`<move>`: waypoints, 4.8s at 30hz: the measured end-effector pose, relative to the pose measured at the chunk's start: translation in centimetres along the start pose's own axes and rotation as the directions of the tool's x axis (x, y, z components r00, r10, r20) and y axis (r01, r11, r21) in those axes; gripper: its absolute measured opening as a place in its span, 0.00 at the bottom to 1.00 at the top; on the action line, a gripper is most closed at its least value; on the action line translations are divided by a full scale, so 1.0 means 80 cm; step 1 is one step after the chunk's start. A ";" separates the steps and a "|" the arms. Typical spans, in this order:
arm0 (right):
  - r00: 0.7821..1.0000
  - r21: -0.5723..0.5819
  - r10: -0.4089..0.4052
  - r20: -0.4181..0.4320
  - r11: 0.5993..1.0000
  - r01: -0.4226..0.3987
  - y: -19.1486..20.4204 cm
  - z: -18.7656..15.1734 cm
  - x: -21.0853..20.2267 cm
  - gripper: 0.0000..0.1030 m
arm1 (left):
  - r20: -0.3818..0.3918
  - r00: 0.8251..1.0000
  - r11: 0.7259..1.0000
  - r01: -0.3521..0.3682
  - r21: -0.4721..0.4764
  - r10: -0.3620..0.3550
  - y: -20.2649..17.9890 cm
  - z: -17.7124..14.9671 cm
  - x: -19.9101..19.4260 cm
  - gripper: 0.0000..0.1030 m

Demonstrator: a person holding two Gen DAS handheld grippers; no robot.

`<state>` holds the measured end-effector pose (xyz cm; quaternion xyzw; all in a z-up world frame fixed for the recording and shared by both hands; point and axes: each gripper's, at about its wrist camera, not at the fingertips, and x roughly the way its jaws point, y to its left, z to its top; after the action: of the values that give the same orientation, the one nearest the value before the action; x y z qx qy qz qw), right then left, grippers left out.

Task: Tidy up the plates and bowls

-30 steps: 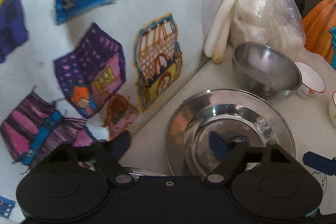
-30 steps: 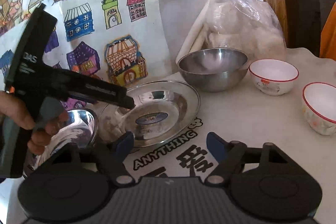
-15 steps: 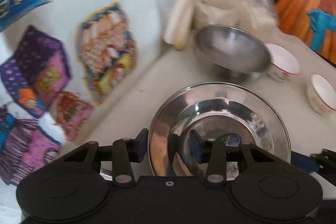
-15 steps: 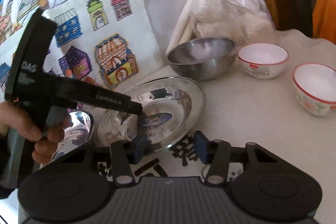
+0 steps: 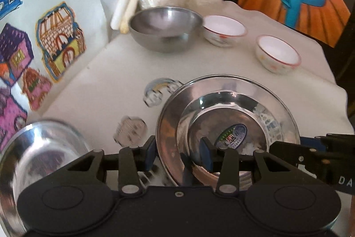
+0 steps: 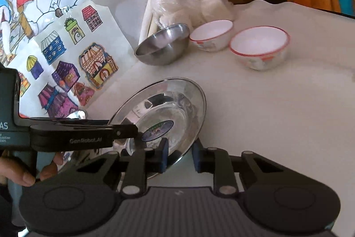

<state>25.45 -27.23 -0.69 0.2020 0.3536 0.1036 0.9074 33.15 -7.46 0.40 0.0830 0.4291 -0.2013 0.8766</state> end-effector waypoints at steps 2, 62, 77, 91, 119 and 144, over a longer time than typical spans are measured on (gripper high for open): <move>1.000 0.005 0.006 -0.006 1.000 -0.006 -0.007 -0.008 -0.013 0.23 | -0.004 1.000 1.000 0.015 -0.004 -0.015 -0.008 -0.012 -0.008 0.42; 0.949 -0.528 0.018 0.315 0.834 0.160 0.140 0.083 -0.354 1.00 | 0.433 0.882 0.971 -0.099 -0.217 0.187 -0.025 -0.033 -0.338 0.99; 0.998 -0.289 -0.062 0.021 0.955 0.065 0.031 0.166 -0.088 1.00 | 0.244 0.936 0.958 -0.208 -0.198 0.253 0.004 0.071 -0.152 0.99; 0.991 -0.019 0.054 -0.122 0.998 -0.056 -0.011 0.200 0.058 0.92 | 0.011 0.954 0.885 -0.275 -0.377 0.301 0.103 0.147 0.017 0.99; 0.998 0.253 0.026 -0.051 0.967 -0.012 0.006 0.207 0.174 0.36 | 0.004 0.977 0.874 -0.190 -0.447 0.215 0.119 0.183 0.127 0.91; 0.996 0.240 0.042 -0.081 0.970 -0.021 -0.010 0.211 0.185 0.24 | 0.032 0.995 0.901 -0.069 -0.428 0.091 0.105 0.187 0.144 0.12</move>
<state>47.86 -28.02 1.36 0.3107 0.3988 0.0831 0.8588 53.81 -7.85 0.32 -0.0981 0.4362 -0.0687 0.8918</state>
